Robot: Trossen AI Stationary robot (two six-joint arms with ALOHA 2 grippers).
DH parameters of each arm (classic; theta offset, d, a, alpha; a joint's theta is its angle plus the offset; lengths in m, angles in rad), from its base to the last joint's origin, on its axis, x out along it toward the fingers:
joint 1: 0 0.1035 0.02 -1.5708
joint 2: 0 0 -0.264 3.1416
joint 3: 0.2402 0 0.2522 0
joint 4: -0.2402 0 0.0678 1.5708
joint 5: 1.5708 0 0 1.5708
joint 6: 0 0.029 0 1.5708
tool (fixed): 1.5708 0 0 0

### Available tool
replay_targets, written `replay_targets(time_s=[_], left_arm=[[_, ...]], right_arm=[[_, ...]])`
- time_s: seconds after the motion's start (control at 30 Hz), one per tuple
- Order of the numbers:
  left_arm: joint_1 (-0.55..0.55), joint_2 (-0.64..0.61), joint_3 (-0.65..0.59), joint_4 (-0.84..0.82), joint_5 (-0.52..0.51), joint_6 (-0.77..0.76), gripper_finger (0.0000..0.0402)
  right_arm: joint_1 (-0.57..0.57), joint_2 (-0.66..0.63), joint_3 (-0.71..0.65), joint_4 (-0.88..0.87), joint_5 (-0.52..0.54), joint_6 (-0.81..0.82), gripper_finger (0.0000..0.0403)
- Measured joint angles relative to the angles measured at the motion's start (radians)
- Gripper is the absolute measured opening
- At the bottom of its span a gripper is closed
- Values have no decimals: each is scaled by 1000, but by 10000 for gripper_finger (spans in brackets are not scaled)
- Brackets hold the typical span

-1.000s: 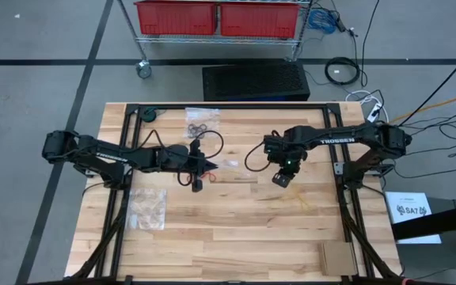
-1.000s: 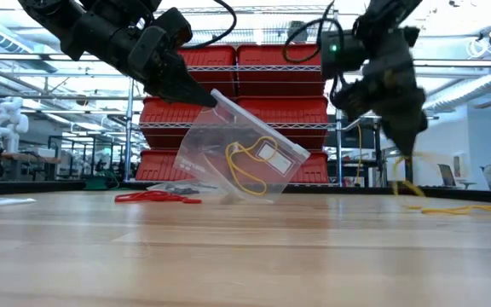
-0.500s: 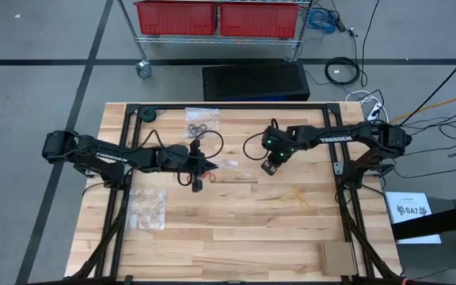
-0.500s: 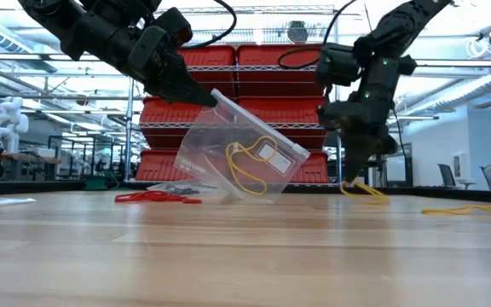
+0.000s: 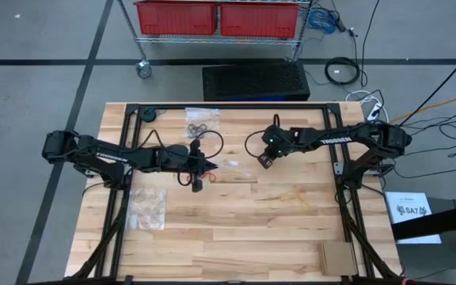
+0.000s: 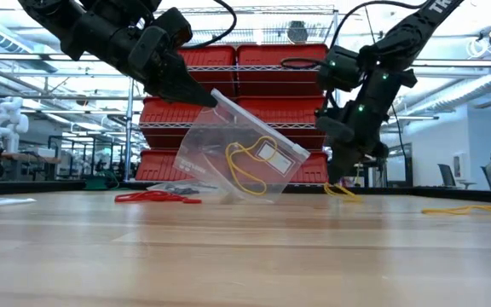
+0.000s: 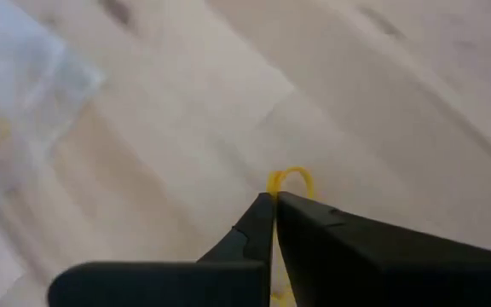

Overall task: Sort rubber bands
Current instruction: Put the yellow rubber band into the bottom right transparent zip bag

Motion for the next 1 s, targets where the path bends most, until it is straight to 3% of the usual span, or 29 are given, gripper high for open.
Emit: replay_targets(time_s=[0.27, 0.7, 0.9, 1.0], left_arm=[[0, 0, 0, -1, 0, 0, 2], [0, 0, 0, -1, 0, 0, 2], [0, 0, 0, -2, 0, 0, 2], [0, 0, 0, -2, 0, 0, 2]], right_arm=[[-28, 0, 0, 8, 31, -25, 42], [-29, 0, 0, 29, 31, -47, 186], [-29, 0, 1, -64, 33, -12, 235], [-28, 0, 1, -99, 83, 12, 257]])
